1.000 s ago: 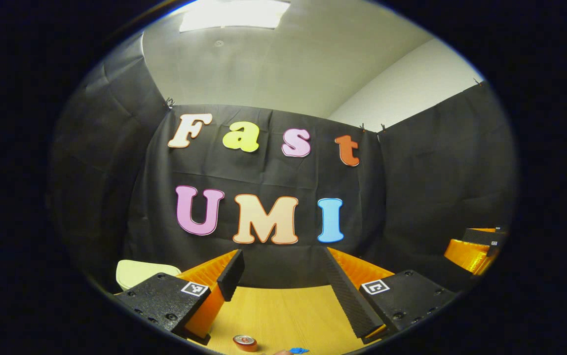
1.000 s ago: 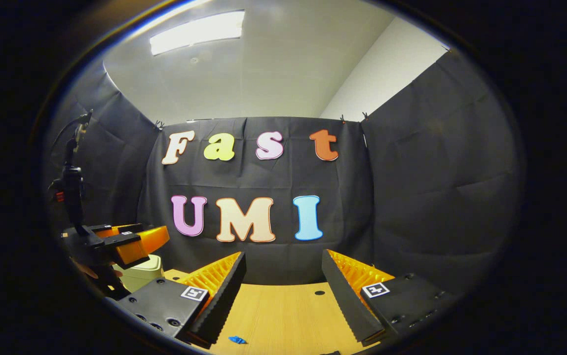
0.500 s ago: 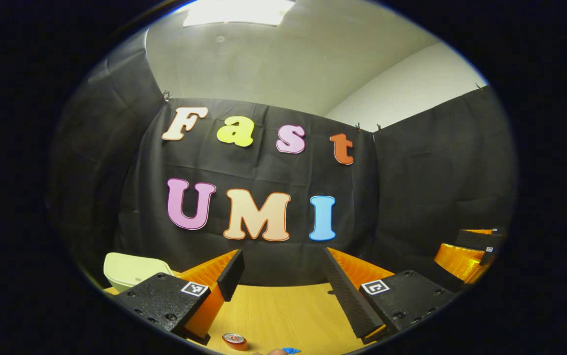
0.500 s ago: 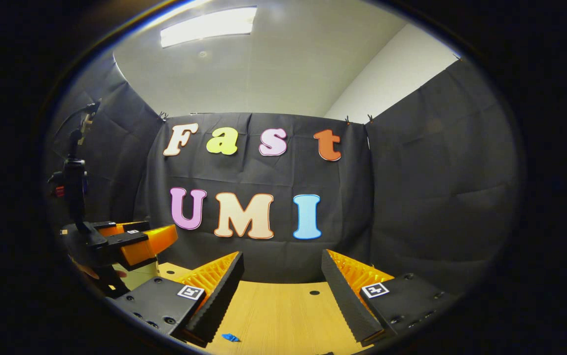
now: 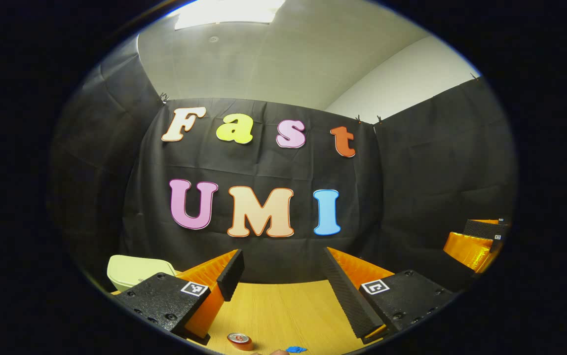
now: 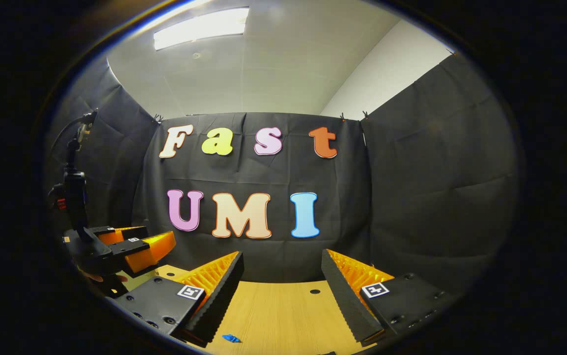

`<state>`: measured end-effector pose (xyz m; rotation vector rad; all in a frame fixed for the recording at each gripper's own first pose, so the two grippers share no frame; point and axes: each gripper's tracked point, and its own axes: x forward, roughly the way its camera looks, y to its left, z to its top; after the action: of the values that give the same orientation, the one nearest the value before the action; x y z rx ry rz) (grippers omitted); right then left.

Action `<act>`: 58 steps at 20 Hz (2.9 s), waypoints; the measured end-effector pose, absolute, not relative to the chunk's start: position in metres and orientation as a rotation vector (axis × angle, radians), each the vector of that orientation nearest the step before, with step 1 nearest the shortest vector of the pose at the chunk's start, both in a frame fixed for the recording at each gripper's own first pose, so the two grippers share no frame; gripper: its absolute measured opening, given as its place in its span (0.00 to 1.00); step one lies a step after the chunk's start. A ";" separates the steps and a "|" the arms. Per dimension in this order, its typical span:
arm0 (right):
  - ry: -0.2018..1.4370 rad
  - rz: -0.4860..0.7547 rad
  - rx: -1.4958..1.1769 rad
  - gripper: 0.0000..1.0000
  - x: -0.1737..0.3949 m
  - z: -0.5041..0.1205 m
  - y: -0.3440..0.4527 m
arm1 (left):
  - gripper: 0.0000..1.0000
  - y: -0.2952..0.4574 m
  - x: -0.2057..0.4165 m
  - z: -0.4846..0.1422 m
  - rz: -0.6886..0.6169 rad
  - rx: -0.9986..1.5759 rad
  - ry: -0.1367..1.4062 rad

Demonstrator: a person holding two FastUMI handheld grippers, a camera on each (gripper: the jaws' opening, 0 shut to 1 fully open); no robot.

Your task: Press the lid of the desktop garbage bin to open it, pick up the crumpled paper on the desktop and throw it into the bin, then pick up the pop can on the desktop and drop it into the bin, and finally close the garbage bin lid.

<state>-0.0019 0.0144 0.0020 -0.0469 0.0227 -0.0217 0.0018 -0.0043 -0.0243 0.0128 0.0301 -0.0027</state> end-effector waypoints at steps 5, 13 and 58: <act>-0.023 0.013 -0.037 0.99 0.019 0.007 0.021 | 0.96 0.015 -0.007 -0.017 0.064 0.096 -0.012; 0.031 0.069 -0.059 0.99 0.030 -0.018 0.049 | 0.96 0.055 -0.015 -0.027 0.130 0.081 0.031; 0.305 0.081 -0.113 1.00 0.046 -0.138 0.092 | 0.00 0.311 -0.001 -0.184 0.554 0.133 0.331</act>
<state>0.0458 0.0924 -0.1378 -0.1132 0.3051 0.0812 -0.0010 0.3114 -0.1845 0.1327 0.3315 0.5538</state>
